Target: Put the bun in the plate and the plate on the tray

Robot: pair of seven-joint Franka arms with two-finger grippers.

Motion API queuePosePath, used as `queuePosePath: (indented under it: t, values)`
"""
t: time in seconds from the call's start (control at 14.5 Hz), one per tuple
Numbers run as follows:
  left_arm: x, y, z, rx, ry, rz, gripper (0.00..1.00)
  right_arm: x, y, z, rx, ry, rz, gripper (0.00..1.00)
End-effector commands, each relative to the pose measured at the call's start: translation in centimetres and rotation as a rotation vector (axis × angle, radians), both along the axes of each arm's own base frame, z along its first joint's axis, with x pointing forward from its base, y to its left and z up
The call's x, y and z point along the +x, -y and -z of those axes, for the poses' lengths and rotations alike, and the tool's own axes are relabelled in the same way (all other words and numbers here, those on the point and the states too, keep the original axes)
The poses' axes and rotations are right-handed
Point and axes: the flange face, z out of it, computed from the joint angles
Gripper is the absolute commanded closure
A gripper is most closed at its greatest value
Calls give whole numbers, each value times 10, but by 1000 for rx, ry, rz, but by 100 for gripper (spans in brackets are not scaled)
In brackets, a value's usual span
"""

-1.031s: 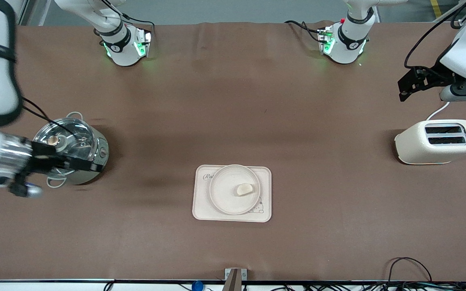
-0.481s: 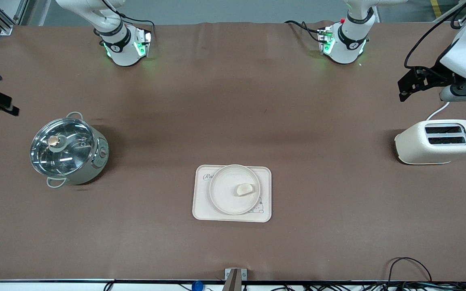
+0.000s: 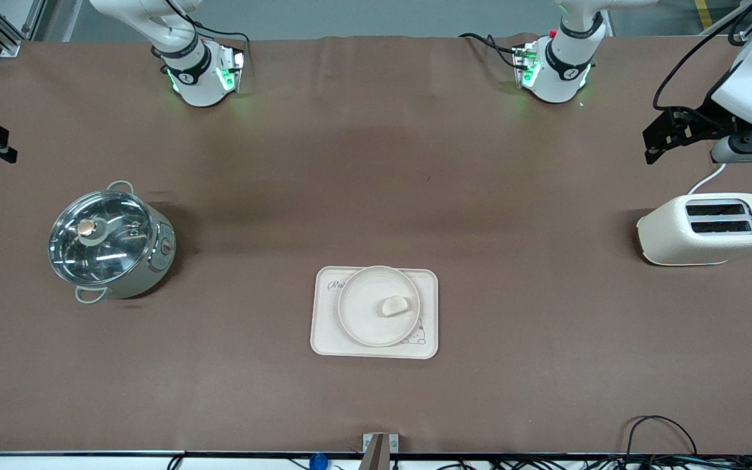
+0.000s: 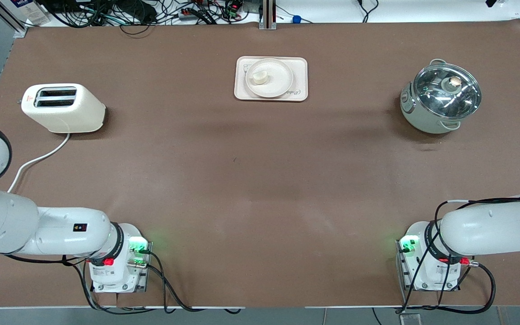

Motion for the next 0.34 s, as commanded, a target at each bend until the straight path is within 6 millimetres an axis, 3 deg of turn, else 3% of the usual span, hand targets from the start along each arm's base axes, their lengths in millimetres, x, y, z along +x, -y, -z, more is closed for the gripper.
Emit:
queuePosePath:
  t: [0.0, 0.14, 0.28]
  values:
    - [-4, 8, -7, -13, 3, 21, 0, -8, -7, 3, -20, 31, -16, 0]
    - [-4, 6, -6, -14, 0, 18, 0, -11, -1, 8, -18, 30, -8, 0]
    - [-5, 7, -6, -13, -4, 21, 0, -29, 3, 21, -7, 72, -7, 0]
